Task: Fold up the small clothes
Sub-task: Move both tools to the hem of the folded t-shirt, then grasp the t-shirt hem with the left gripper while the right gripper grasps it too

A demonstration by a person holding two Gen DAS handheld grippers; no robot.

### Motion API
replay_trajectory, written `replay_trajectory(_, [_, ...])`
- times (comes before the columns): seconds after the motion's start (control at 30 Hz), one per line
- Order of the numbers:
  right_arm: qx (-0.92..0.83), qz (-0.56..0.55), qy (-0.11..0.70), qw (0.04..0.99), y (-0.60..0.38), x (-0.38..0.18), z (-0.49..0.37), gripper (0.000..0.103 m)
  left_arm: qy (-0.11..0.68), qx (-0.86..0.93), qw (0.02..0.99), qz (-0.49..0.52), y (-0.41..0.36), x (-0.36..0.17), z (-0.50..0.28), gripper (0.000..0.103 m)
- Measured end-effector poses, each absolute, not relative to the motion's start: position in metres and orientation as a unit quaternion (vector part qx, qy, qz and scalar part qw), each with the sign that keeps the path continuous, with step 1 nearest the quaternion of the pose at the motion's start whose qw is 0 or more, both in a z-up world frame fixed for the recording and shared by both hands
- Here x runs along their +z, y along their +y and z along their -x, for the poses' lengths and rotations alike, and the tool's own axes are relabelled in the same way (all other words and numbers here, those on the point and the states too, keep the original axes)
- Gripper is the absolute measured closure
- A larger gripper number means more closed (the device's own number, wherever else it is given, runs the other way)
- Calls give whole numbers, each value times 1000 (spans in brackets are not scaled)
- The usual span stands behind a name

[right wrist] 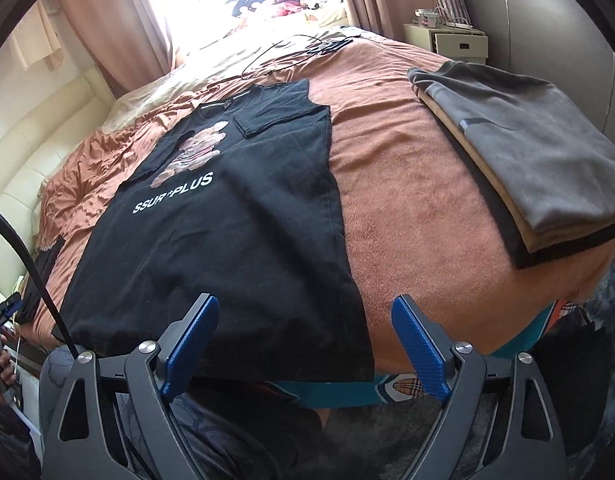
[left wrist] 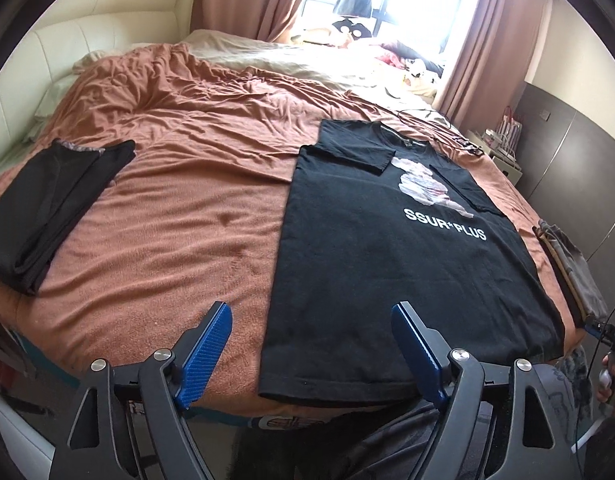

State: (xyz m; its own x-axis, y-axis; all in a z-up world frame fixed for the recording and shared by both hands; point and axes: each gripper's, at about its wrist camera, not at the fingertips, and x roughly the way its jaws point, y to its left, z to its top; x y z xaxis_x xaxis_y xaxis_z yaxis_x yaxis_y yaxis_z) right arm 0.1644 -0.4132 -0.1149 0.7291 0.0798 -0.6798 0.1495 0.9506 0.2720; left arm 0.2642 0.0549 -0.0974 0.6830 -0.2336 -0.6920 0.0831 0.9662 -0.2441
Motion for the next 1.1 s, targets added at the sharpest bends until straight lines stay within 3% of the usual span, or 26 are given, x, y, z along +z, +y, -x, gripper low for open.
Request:
replay_trajectory(0.37, [-15, -219, 367, 904, -425, -155, -154, 30, 436, -86, 879, 173, 84, -148, -282, 45])
replay_trajectory(0.5, [-18, -243, 373, 895, -431, -170, -156, 40, 450, -84, 867, 195, 89, -164, -285, 48])
replay_trajectory(0.7, [-24, -264, 377, 887, -439, -187, -154, 44, 473, -86, 850, 218, 90, -187, -288, 59])
replay_trajectory(1.1, [-12, -331, 370, 868, -451, -212, -153, 45, 475, -119, 787, 375, 111, -205, -274, 60])
